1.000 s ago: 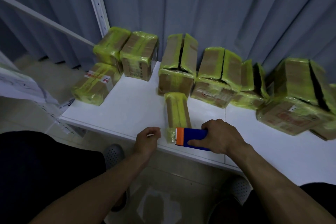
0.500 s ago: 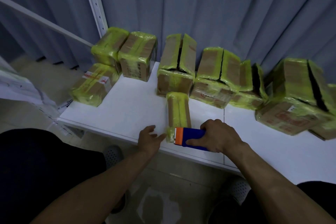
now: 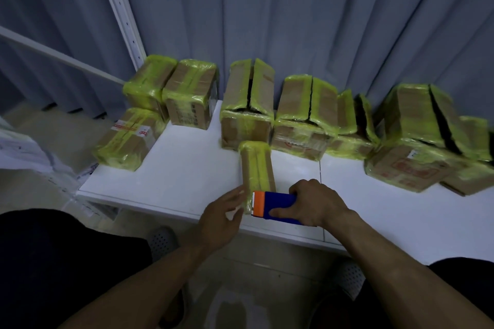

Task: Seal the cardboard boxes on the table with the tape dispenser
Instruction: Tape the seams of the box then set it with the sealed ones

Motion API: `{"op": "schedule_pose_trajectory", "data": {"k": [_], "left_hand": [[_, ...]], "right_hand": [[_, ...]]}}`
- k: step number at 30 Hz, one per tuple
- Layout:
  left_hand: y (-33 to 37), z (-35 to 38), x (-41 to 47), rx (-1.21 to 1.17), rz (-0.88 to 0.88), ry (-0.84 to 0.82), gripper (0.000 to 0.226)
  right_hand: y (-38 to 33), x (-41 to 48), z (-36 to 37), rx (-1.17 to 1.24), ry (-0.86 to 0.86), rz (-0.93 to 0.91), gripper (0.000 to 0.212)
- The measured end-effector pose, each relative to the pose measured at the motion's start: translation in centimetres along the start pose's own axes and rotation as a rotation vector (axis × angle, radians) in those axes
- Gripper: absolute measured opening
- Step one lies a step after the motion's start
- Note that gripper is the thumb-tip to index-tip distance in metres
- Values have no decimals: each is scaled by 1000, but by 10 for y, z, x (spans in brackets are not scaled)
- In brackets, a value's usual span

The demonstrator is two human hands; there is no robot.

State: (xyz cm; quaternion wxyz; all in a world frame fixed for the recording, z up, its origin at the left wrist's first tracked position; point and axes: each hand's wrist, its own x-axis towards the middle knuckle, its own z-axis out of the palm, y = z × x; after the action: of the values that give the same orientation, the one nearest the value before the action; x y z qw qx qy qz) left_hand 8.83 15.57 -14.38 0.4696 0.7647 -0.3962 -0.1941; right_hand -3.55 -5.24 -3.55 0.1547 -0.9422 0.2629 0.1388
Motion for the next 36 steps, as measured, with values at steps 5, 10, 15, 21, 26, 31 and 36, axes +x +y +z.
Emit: {"op": "schedule_pose_trajectory", "data": {"k": [5, 10, 15, 21, 26, 31, 36], "left_hand": [[-4, -7, 9, 230, 75, -68, 62], [-10, -7, 20, 237, 95, -65, 53], [-7, -3, 28, 302, 177, 15, 49], [-10, -2, 31, 260, 163, -65, 58], [-9, -4, 35, 334, 167, -64, 52], [-3, 3, 32, 338, 193, -64, 51], [1, 8, 26, 437, 354, -52, 42]], "right_hand": [[3, -1, 2, 2, 10, 3, 72], [9, -3, 6, 13, 18, 3, 68], [15, -5, 12, 38, 17, -23, 63], [20, -10, 14, 127, 24, -15, 64], [29, -22, 0, 124, 26, -3, 53], [37, -30, -7, 75, 26, 21, 59], [38, -34, -9, -9, 48, 20, 64]]}}
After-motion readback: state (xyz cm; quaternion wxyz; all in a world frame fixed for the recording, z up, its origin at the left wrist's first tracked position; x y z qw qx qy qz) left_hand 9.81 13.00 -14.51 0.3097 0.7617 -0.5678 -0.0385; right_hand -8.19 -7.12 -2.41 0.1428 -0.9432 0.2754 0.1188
